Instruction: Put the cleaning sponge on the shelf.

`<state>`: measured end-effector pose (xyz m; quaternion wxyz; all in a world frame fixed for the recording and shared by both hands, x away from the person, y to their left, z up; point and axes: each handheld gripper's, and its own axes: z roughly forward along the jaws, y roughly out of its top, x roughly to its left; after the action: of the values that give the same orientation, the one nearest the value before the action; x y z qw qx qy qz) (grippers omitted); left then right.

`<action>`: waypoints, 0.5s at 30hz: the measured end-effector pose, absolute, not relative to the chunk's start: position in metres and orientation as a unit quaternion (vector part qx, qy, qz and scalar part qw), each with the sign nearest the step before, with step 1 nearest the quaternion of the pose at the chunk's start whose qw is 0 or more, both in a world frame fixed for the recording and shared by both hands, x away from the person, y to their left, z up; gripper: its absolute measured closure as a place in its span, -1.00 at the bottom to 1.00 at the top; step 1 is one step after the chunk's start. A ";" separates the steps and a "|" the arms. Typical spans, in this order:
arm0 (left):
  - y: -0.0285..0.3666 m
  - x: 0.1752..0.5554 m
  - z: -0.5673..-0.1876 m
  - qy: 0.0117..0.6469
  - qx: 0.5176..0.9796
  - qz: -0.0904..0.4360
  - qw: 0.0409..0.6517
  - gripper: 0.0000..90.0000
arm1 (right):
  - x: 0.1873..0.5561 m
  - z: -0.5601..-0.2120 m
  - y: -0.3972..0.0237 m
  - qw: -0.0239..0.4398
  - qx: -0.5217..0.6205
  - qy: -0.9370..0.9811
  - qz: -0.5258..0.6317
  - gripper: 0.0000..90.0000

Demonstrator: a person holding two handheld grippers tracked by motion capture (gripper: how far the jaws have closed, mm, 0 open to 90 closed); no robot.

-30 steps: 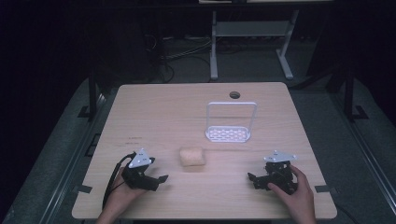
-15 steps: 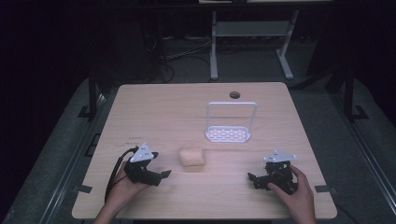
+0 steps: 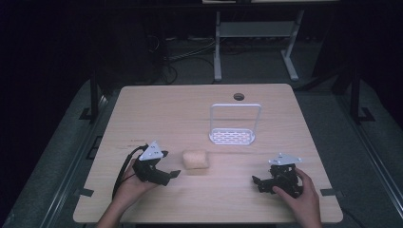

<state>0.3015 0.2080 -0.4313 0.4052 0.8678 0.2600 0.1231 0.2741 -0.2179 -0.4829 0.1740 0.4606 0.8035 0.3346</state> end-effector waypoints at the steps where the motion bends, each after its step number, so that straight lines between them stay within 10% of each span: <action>1: 0.207 0.302 -0.431 0.261 0.867 0.122 0.407 -0.70 | 0.274 -0.483 -0.218 0.174 0.461 0.804 0.334 -1.00; 15: 0.196 0.311 -0.424 0.250 0.867 0.121 0.413 -0.70 | 0.274 -0.483 -0.218 0.174 0.460 0.804 0.335 -1.00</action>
<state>0.3111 0.1963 -0.4243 0.4127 0.8674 0.2504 0.1210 0.2741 -0.2179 -0.4829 0.1741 0.4605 0.8036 0.3345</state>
